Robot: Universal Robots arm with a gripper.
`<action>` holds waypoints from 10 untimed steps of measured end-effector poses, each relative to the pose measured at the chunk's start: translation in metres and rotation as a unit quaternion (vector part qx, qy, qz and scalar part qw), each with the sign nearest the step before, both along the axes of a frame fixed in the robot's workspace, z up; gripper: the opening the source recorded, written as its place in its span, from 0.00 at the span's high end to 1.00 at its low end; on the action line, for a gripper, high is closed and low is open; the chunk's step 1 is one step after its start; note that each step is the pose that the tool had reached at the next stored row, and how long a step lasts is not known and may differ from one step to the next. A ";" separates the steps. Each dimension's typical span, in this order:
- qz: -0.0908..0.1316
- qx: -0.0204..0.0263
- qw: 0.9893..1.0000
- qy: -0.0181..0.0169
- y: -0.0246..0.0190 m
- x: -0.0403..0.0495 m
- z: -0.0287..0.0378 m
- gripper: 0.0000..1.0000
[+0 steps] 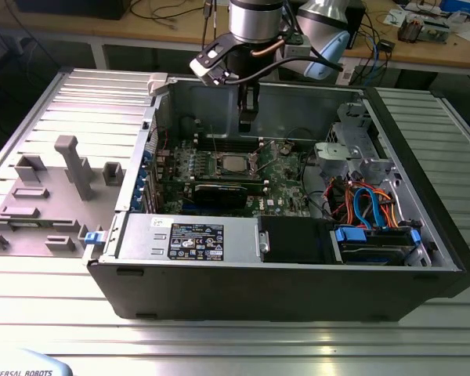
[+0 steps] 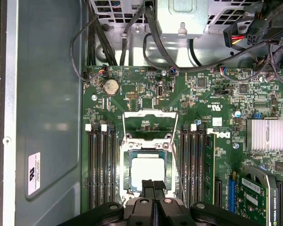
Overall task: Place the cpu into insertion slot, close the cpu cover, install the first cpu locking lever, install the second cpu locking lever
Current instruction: 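Close the cpu cover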
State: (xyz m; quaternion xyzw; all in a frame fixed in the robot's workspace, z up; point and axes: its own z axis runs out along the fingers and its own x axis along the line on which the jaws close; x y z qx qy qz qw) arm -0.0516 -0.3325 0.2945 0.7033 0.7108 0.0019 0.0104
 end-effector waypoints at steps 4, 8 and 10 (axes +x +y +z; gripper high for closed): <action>0.000 0.000 1.000 0.000 0.0000 0.0013 0.0000 0.89; 0.000 0.000 1.000 0.000 0.0000 0.0019 0.0000 0.89; 0.000 0.000 1.000 0.000 0.0000 0.0022 0.0000 0.89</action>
